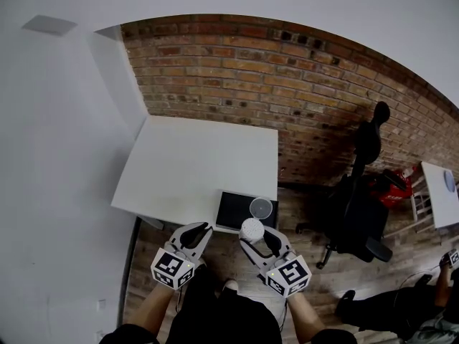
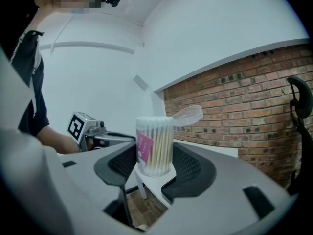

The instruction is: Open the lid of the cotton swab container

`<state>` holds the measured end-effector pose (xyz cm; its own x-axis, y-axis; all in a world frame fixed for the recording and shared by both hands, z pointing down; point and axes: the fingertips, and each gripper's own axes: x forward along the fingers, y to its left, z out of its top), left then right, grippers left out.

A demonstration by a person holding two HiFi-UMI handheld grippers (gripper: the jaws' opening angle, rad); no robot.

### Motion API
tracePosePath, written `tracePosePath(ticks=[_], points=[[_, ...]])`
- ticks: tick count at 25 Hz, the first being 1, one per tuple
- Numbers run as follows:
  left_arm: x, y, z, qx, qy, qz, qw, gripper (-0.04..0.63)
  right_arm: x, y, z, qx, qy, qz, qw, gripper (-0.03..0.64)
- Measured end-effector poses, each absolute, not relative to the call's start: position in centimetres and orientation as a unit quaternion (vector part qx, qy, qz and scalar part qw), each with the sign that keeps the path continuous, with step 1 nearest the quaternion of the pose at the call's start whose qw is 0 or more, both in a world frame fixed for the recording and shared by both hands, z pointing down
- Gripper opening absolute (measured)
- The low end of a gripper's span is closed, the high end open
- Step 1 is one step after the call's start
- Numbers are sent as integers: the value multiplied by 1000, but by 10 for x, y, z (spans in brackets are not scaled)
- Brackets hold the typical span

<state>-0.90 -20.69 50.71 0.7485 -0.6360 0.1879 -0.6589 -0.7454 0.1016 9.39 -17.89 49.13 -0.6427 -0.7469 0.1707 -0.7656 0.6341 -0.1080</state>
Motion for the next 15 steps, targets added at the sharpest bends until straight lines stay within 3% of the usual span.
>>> tracePosePath(ticks=[3,15], points=[[-9,-204,509,932,-348,69,82,37,96,-182,493,426,-899,85,56,238],[1,-201,516,934,-336,80,90,35,102,-181,497,433,-895,86,61,237]])
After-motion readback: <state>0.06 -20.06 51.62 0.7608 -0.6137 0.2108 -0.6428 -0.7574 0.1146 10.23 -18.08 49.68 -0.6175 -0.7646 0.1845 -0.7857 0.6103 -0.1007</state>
